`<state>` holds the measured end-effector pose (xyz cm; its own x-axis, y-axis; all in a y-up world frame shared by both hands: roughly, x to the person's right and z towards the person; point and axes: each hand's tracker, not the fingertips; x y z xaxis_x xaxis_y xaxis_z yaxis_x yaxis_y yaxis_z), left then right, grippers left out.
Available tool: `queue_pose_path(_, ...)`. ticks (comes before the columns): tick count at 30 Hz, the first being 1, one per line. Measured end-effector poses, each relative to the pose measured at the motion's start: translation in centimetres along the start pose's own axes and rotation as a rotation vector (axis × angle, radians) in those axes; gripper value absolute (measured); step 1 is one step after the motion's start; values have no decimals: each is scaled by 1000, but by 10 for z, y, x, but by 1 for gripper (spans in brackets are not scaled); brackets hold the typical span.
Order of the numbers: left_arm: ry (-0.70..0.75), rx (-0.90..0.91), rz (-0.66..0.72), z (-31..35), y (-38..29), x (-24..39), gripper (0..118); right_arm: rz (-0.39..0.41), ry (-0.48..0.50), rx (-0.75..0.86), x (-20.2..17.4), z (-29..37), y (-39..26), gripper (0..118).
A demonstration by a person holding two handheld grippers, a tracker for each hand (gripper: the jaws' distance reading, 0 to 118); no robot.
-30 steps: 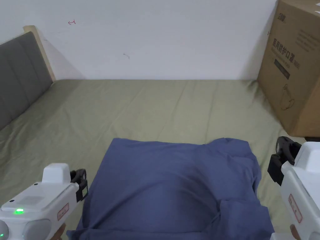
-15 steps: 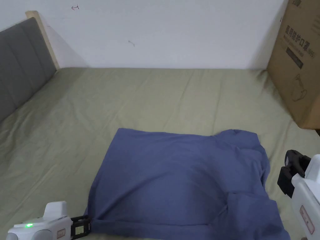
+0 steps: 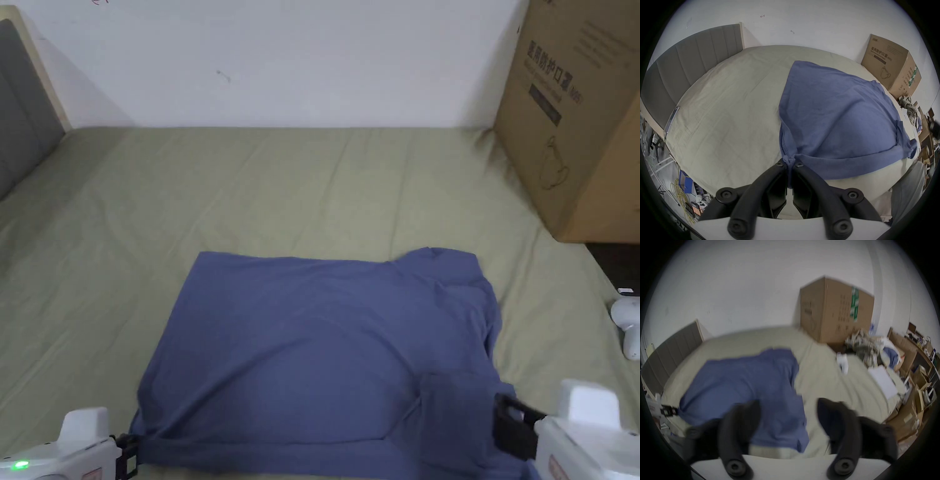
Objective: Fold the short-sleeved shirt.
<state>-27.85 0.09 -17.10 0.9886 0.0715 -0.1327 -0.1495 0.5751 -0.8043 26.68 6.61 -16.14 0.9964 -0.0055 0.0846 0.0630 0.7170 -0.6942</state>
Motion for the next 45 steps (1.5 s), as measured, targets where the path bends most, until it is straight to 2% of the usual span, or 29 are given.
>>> queue_pose_path(1, 0, 4, 8, 2, 1, -1, 3, -17, -6, -31, 1, -10, -10, 95)
queue_pose_path(4, -6, 14, 16, 15, 4, 8, 3, -2, -35, -129, 5, -40, -39, 95)
queue_pose_path(5, -6, 15, 12, 17, 5, 8, 3, 7, -38, -169, 6, -51, -47, 93)
queue_pose_path(8, -7, 18, 9, 7, 2, 4, 3, -98, -6, -201, 14, -63, -61, 78)
queue_pose_path(9, -7, 18, 13, 7, 3, 4, 3, -106, 4, -197, 16, -66, -63, 65)
queue_pose_path(11, -10, 17, 26, 6, 4, 3, 3, -99, 7, -196, 17, -70, -63, 13)
queue_pose_path(12, -12, 18, 35, 7, 6, 3, 3, -94, 25, -199, 9, -62, -61, 6)
queue_pose_path(14, -17, 25, 48, 8, 9, 3, 3, -87, 57, -186, 4, -56, -58, 6)
queue_pose_path(17, -19, 45, 63, 14, 18, 4, 3, -72, 52, -128, 8, -47, -47, 6)
queue_pose_path(24, -37, 130, 113, 24, 63, 3, 3, -47, 86, 37, 9, -24, 18, 6)
queue_pose_path(29, -28, 156, 76, 9, 114, 24, 3, -20, 86, 68, 3, -51, 66, 6)
queue_pose_path(35, 1, 98, 27, -51, 157, 30, 3, -4, 67, -1, -3, -116, 96, 6)
queue_pose_path(45, 66, -90, -12, -153, 169, 46, 3, -86, 20, -203, -8, -213, 90, 6)
